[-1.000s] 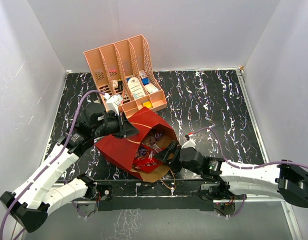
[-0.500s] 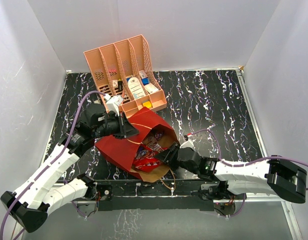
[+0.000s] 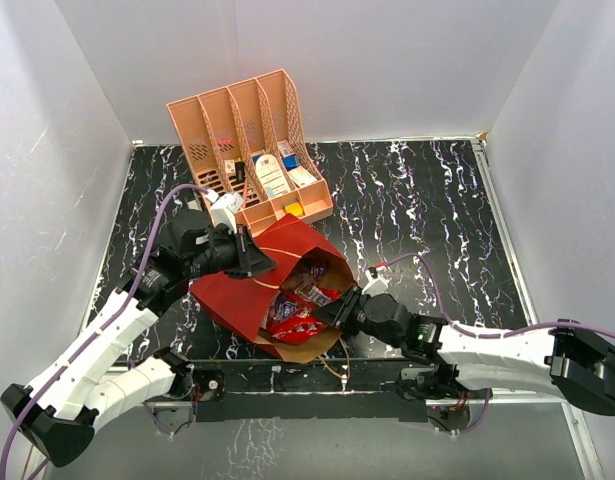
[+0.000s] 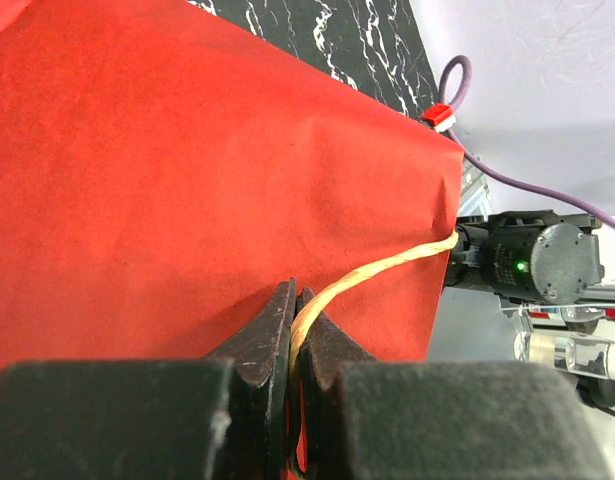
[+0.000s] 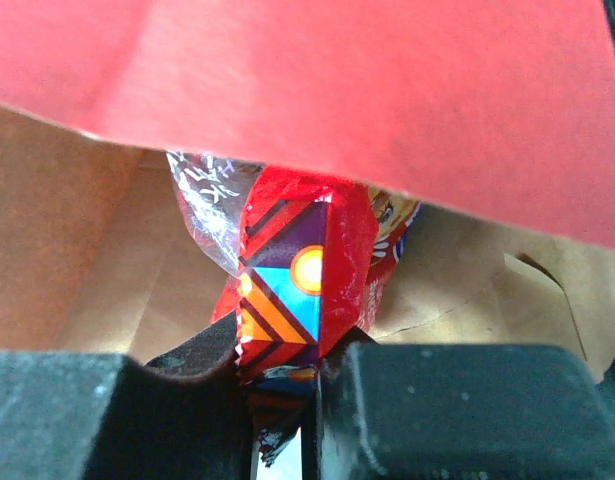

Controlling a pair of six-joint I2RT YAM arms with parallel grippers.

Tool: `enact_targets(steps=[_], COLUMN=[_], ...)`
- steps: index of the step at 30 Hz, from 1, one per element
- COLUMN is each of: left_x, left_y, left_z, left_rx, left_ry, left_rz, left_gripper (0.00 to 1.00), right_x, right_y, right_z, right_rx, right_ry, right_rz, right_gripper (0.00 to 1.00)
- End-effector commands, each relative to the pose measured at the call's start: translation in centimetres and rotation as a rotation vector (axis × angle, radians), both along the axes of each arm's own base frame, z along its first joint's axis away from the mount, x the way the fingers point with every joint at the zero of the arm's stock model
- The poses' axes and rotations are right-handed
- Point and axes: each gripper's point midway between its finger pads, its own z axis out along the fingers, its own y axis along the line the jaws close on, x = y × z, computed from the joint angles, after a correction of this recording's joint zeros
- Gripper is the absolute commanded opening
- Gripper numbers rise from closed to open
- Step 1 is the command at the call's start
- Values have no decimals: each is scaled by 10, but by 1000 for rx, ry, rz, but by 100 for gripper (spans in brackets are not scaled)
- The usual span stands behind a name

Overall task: Take the snacks out of the paper bag
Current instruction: Take out the snack from the paper bag.

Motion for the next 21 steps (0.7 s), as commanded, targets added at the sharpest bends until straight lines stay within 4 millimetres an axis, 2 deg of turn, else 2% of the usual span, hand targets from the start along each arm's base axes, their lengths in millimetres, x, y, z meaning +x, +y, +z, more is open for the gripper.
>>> enact_targets(steps=[1, 6, 13, 15, 21], left_x=[3, 3, 4, 5, 8], left_y=[11, 13, 16, 17, 19], left_z=[-4, -7, -8, -7, -8], left_rx=[27, 31, 37, 39, 47], left_ry=[-6, 7, 15, 14, 17], left_rz=[61, 74, 102, 110, 135], left_gripper=[0, 0, 0, 0, 0], right_x=[3, 4, 8, 7, 2], right_y=[7, 1, -3, -2, -5], right_z=[53, 72, 112, 140, 174], right_rx=[151, 162, 186, 218, 223], right_ry=[-127, -210, -328, -376, -454], right_rz=[24, 24, 21, 29, 59], right_gripper=[7, 7, 7, 7, 7])
